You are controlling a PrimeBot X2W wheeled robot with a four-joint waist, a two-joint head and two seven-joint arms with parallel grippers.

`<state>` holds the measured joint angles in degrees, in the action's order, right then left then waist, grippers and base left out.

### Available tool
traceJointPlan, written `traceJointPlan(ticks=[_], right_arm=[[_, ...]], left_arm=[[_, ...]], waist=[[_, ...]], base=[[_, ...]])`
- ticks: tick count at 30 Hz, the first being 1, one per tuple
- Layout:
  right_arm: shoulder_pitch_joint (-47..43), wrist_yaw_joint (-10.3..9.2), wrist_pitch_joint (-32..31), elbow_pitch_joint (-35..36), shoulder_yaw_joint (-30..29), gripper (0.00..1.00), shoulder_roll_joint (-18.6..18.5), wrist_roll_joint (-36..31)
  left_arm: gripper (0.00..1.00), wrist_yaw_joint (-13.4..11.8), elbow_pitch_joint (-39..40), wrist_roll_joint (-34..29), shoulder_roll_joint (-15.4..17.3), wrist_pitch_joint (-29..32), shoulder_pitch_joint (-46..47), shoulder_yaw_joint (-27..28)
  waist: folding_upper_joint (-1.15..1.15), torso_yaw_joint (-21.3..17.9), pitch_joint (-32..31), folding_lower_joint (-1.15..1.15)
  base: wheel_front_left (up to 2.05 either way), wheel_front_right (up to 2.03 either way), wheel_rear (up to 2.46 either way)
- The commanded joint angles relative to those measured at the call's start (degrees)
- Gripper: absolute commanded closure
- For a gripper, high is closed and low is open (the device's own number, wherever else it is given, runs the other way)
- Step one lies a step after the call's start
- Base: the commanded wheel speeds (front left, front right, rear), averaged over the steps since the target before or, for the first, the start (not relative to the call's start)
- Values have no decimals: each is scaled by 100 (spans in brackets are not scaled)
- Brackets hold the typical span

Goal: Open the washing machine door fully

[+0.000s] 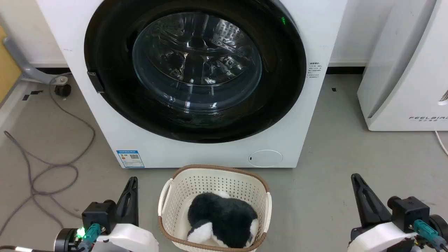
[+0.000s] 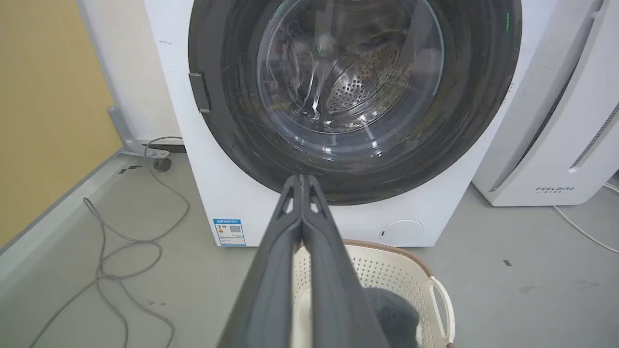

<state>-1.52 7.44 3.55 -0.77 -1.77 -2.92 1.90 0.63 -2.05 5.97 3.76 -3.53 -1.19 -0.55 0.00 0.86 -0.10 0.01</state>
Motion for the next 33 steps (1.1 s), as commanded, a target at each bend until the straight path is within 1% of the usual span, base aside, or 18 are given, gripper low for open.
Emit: traceJointPlan(ticks=[1,20,21,33], right_arm=[[88,4,-35,43,19,100,3,-29],[133,4,-258,67,129,100,4,-141],[81,1,-247,37,114,0,0,-101],[48,0,-188,-30,114,0,0,-75]], left_arm=[[100,-26,40,-87,-29,33,71,33],[100,-52,155,-442,-71,256,105,49],[0,-25,122,-392,-70,252,9,24],[0,10,17,-347,-64,170,12,-18]], waist=[[0,-4,0,-1],[0,-61,7,-1],[0,-62,8,0],[0,-71,8,0]], base=[[0,0,0],[0,0,0],[0,0,0],[0,0,0]])
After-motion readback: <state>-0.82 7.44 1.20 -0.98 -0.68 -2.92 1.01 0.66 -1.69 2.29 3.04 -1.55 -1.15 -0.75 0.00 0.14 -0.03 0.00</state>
